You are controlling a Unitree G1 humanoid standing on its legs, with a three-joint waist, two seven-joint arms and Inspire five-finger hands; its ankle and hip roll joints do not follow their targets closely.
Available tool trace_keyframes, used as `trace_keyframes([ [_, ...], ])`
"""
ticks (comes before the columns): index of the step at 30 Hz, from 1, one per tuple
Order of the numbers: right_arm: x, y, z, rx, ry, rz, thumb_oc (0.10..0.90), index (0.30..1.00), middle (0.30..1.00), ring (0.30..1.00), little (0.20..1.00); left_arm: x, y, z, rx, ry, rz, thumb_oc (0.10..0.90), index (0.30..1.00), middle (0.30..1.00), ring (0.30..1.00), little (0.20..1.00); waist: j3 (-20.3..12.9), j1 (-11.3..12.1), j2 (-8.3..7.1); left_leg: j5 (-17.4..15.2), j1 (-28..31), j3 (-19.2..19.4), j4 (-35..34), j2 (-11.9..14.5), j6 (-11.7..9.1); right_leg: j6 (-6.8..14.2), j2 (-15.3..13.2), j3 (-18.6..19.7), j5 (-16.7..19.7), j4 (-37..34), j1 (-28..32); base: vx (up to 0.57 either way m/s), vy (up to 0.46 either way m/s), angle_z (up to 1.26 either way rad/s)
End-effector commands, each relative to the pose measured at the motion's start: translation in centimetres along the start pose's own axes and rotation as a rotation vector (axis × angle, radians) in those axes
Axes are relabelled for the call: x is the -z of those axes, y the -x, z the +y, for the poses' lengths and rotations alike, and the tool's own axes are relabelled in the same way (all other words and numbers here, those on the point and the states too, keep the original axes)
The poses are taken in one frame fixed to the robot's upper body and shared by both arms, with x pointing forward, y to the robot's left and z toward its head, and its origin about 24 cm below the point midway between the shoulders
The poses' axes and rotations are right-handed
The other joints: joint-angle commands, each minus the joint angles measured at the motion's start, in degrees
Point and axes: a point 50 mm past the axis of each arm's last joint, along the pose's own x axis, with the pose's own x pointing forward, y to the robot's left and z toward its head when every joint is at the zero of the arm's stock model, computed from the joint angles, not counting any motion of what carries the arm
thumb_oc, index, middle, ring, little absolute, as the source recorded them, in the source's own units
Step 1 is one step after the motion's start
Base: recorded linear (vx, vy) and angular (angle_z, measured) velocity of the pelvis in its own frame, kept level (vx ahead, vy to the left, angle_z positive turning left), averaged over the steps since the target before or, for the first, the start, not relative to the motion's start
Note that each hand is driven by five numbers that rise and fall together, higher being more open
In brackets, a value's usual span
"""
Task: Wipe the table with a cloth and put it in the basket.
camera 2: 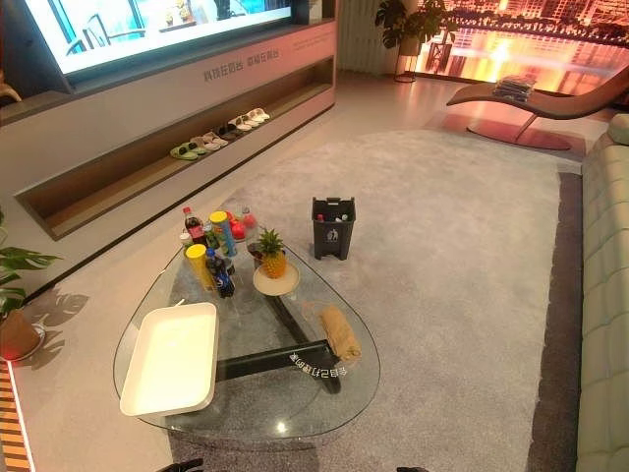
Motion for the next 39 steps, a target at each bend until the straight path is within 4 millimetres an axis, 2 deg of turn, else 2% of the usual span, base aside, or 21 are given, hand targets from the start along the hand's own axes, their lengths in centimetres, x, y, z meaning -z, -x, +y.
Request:
trace_keyframes([
  [1,-1.8,-0.1,0.0,0.0,0.026,-0.029,0.8,0.9,0.9,0.9,0.9,-2.5,-0.2,0.3,-0.025,-0.039,-0.06,0.8,0.9,0.9,0.9,0.9,0.9,1.1,-1.87,-2.8,0.1,1.7,0.0,-2.2,0.1,1.4,-1.2,-2.7,-2.0,1.8,0.4,0.0,0.0,0.0],
  [9,-1.9,-0.1,-0.3,0.002,0.031,-0.029,0.8,0.9,0.9,0.9,0.9,-2.7,-0.2,0.3,-0.029,-0.032,-0.069,0.8,0.9,0.9,0.9,0.9,1.8,0.8,-1.49,-2.5,-0.6,1.4,0.0,-2.3,0.1,1.5,-1.1,-2.4,-1.7,1.8,-0.4,0.0,0.0,0.0],
  [15,-2.5,-0.1,-0.8,0.017,0.046,-0.036,0.8,0.9,0.9,0.9,0.9,-4.0,-0.2,0.1,-0.053,0.003,-0.132,0.8,0.9,0.9,0.9,0.9,4.8,0.3,-0.53,-1.2,-4.0,1.3,0.0,-2.4,0.0,1.6,-1.3,-1.6,0.1,1.2,-3.9,-0.02,0.007,0.0],
  [18,-4.0,0.0,-1.5,0.04,0.044,-0.07,0.8,0.9,0.9,0.9,0.9,-6.2,-0.1,0.3,-0.061,0.03,-0.204,0.8,0.9,0.9,0.9,0.9,7.9,0.0,-0.05,0.0,-7.4,1.2,0.0,-2.6,0.1,1.6,-1.3,-1.0,1.3,1.2,-7.6,-0.19,0.022,-0.01],
  [19,-5.3,0.1,-1.9,0.058,0.039,-0.098,0.8,0.9,0.9,0.9,0.9,-7.9,0.0,0.2,-0.061,0.047,-0.257,0.8,0.9,0.9,0.9,0.9,10.2,-0.1,0.38,0.7,-9.8,0.9,0.0,-2.9,0.2,1.5,-1.3,-0.8,2.1,1.1,-10.1,-0.19,0.029,0.01],
  [21,-6.1,0.2,-2.1,0.069,0.04,-0.114,0.8,0.9,0.9,0.9,0.9,-8.9,0.1,0.1,-0.061,0.06,-0.289,0.8,0.9,0.9,0.9,0.9,11.6,-0.1,0.68,1.2,-11.3,0.9,0.0,-3.1,0.2,1.5,-1.3,-0.7,2.7,1.1,-11.9,-0.18,0.031,0.0],
  [22,-7.9,0.4,-2.4,0.086,0.039,-0.153,0.8,0.9,0.9,0.9,0.9,-10.8,0.4,-0.1,-0.056,0.081,-0.354,0.8,0.9,0.9,0.9,0.9,14.2,-0.1,0.98,2.1,-14.1,1.1,0.0,-3.4,0.3,1.5,-1.3,-0.7,3.5,1.3,-15.0,-0.21,0.018,-0.01],
  [26,-9.8,0.7,-2.8,0.099,0.02,-0.193,0.8,0.9,0.9,0.9,0.9,-13.3,0.9,-0.4,-0.042,0.111,-0.44,0.8,0.9,0.9,0.9,0.9,17.7,0.3,0.98,3.3,-18.2,0.9,0.0,-3.9,0.6,1.6,-1.4,-1.0,4.1,2.7,-19.6,-0.15,-0.002,-0.03],
  [29,-11.7,1.1,-3.0,0.114,-0.001,-0.242,0.8,0.9,0.9,0.9,0.9,-15.5,1.4,-0.3,-0.042,0.134,-0.514,0.8,0.9,0.9,0.9,0.9,20.8,0.5,0.66,4.8,-21.8,0.6,0.5,-4.4,0.5,1.2,-1.2,-1.0,3.7,6.3,-24.3,-0.15,0.006,-0.02],
  [30,-12.1,1.2,-3.1,0.12,-0.012,-0.252,0.8,0.9,0.9,0.9,0.9,-16.0,1.6,-0.3,-0.041,0.139,-0.53,0.8,0.9,0.9,0.9,0.9,21.5,0.6,0.57,5.1,-23.0,0.6,1.3,-4.5,0.4,1.0,-1.2,-1.2,3.2,7.8,-25.5,-0.22,0.016,-0.03],
  [31,-13.0,1.5,-3.5,0.133,-0.034,-0.278,0.8,0.9,0.9,0.9,0.9,-17.2,2.1,-0.1,-0.04,0.146,-0.569,0.8,0.9,0.9,0.9,0.9,23.2,0.8,0.52,5.1,-27.0,0.4,5.4,-4.7,0.1,0.5,-0.8,-1.6,1.8,12.4,-28.8,-0.23,0.0,-0.02],
  [35,-13.3,1.7,-4.5,0.158,-0.053,-0.291,0.8,0.9,0.9,0.9,0.9,-19.2,2.9,0.4,-0.043,0.18,-0.635,0.8,0.9,0.9,0.9,0.9,25.2,0.4,0.09,2.6,-34.5,-0.4,17.0,-5.9,-0.2,-0.5,-0.6,-2.2,-1.1,20.5,-34.8,-0.15,-0.04,0.03],
  [39,-13.6,2.0,-5.4,0.184,-0.12,-0.322,0.8,0.9,0.9,0.9,0.9,-19.9,3.3,0.7,-0.041,0.173,-0.661,0.8,0.9,0.9,0.9,0.9,25.8,0.5,-0.12,-0.3,-40.6,-0.6,25.5,-5.9,0.2,-1.1,-0.6,-2.3,-3.5,27.5,-40.2,-0.09,-0.047,0.18],
])
